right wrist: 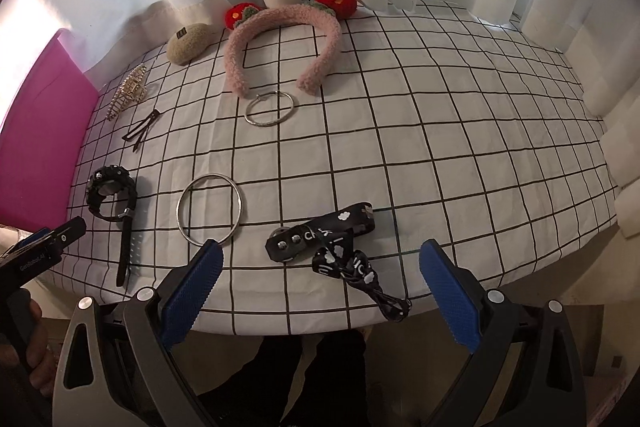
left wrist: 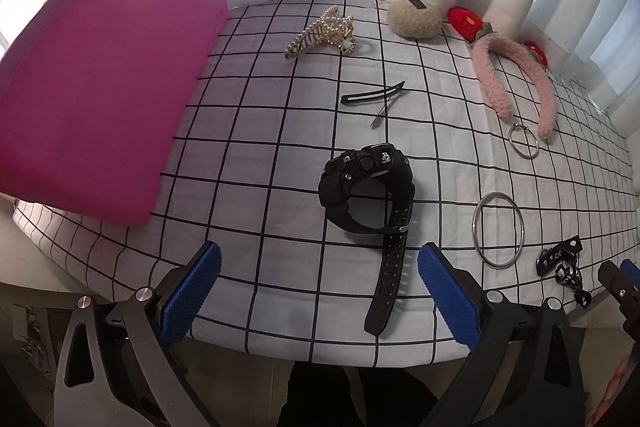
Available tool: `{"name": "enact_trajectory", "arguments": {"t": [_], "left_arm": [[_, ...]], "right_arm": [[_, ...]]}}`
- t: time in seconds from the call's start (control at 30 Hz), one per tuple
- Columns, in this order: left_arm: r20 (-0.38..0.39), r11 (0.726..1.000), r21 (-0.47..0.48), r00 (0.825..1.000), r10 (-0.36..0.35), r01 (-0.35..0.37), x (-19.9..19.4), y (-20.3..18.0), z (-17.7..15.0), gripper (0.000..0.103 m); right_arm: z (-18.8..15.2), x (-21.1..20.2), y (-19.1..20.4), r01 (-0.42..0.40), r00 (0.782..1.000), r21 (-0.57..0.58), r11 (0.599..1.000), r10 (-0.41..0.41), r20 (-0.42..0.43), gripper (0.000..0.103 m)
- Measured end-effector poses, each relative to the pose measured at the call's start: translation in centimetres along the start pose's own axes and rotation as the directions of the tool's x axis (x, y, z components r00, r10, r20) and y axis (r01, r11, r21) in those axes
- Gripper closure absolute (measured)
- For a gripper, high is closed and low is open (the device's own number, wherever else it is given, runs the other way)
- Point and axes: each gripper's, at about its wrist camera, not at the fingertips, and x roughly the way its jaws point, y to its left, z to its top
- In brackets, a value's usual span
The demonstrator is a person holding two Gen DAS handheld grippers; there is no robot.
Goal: Organize jewelry
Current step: 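Grasp the black wristwatch with the left tool while the right tool grasps the black printed strap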
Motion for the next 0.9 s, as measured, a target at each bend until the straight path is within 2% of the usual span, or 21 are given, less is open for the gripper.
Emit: {"name": "enact_trajectory", "arguments": {"t": [0.13,0.4,0.6,0.9], "left_arm": [[0.0,1.0,0.005,1.0,0.004,-0.004,1.7,-0.6,0.1,0.006],[-0.007,1.0,0.015,1.0,0.001,-0.001,4.1,-1.8,0.2,0.006],[-0.012,1.0,0.003,1.0,0.014,-0.014,5.4,-2.1,0.5,0.006],[-0.03,0.999,-0.032,0.999,0.013,-0.014,7.4,-2.3,1.4,0.006]], "right_arm": [[-0.7,2.2,-1.4,0.029,0.999,0.003,1.0,-0.029,-0.02,0.009],[-1.0,6.0,-1.7,0.065,0.996,-0.07,0.995,-0.069,-0.053,0.009],[-0.9,7.1,-1.4,0.075,0.996,-0.095,0.993,-0.08,-0.05,0.009],[-0.6,7.6,-1.4,0.05,0.998,-0.077,0.996,-0.052,-0.027,0.009]]}}
